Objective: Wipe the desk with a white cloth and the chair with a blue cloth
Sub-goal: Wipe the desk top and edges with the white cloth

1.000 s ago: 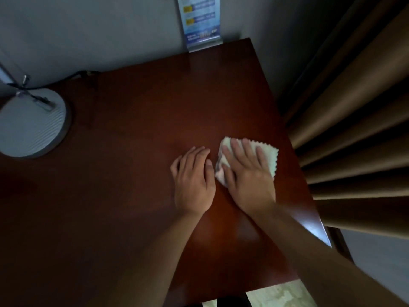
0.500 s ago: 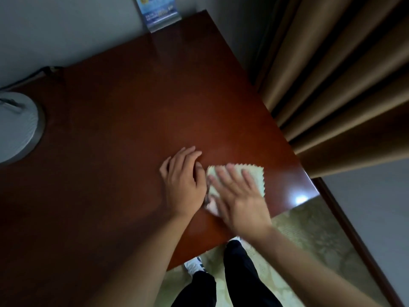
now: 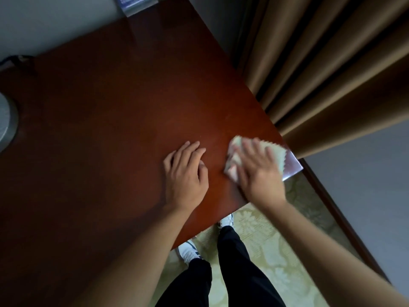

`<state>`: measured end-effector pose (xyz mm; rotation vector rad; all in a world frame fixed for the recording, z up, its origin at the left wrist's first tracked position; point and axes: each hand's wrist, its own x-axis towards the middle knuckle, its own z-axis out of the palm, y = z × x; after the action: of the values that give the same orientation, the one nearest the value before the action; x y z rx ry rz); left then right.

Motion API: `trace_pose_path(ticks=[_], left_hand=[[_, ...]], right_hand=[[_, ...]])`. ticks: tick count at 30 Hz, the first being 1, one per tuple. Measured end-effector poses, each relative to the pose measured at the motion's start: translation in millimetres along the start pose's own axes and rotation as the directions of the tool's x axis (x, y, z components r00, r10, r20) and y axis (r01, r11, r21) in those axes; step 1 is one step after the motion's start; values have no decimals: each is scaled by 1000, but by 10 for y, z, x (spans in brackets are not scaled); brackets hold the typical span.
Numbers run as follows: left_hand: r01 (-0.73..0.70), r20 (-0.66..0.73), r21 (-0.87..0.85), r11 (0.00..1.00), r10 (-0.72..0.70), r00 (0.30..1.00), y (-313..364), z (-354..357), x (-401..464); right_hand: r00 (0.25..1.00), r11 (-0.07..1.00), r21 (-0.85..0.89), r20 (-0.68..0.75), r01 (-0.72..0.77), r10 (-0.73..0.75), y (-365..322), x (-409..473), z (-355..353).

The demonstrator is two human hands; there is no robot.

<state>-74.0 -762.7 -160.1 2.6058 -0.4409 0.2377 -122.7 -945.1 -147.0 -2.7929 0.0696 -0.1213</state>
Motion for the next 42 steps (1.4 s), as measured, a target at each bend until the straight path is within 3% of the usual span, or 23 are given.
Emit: trace_pose_path(ticks=[2, 4, 9, 12, 16, 18, 22, 25, 31, 37, 42], left_hand=[[1, 10, 14, 1000, -1, 1000, -2, -1, -4], [7, 3, 16, 1000, -7, 1000, -15, 20, 14], [3, 1, 17, 1000, -3, 1000, -39, 47, 17], [14, 4, 14, 1000, -14, 1000, -43, 49, 13], [21, 4, 32, 999, -21, 1000, -28, 43, 25], [16, 0, 41, 999, -16, 1000, -18, 43, 15], [6, -21, 49, 999, -5, 1000, -14, 46, 14], [5, -22, 50, 999, -4, 1000, -20, 50, 15], [5, -16, 49, 999, -5, 1000, -26, 60, 13], [21, -10, 19, 1000, -20, 1000, 11, 8, 25], [48, 21, -27, 998, -48, 999, 19, -60, 18]], right_hand=[[975, 976, 10, -57, -216, 216, 226, 295, -81], [944, 947, -11, -83, -322, 320, 223, 419, -64], [998, 1000, -12, -63, -26, 25, -315, -155, 207], [998, 998, 23, -33, 61, -60, -150, -173, 125], [980, 984, 16, -86, -176, 177, 297, 279, -94], [963, 967, 13, -88, -256, 256, 197, 260, -55], [993, 995, 21, -64, -97, 98, -265, -282, 151], [998, 998, 59, -59, 13, -9, -70, -264, 69], [976, 971, 150, -78, -188, 202, 153, 131, -72], [989, 989, 63, -53, -136, 139, 17, -442, 50], [986, 986, 6, -20, -164, 164, -113, -217, 42]])
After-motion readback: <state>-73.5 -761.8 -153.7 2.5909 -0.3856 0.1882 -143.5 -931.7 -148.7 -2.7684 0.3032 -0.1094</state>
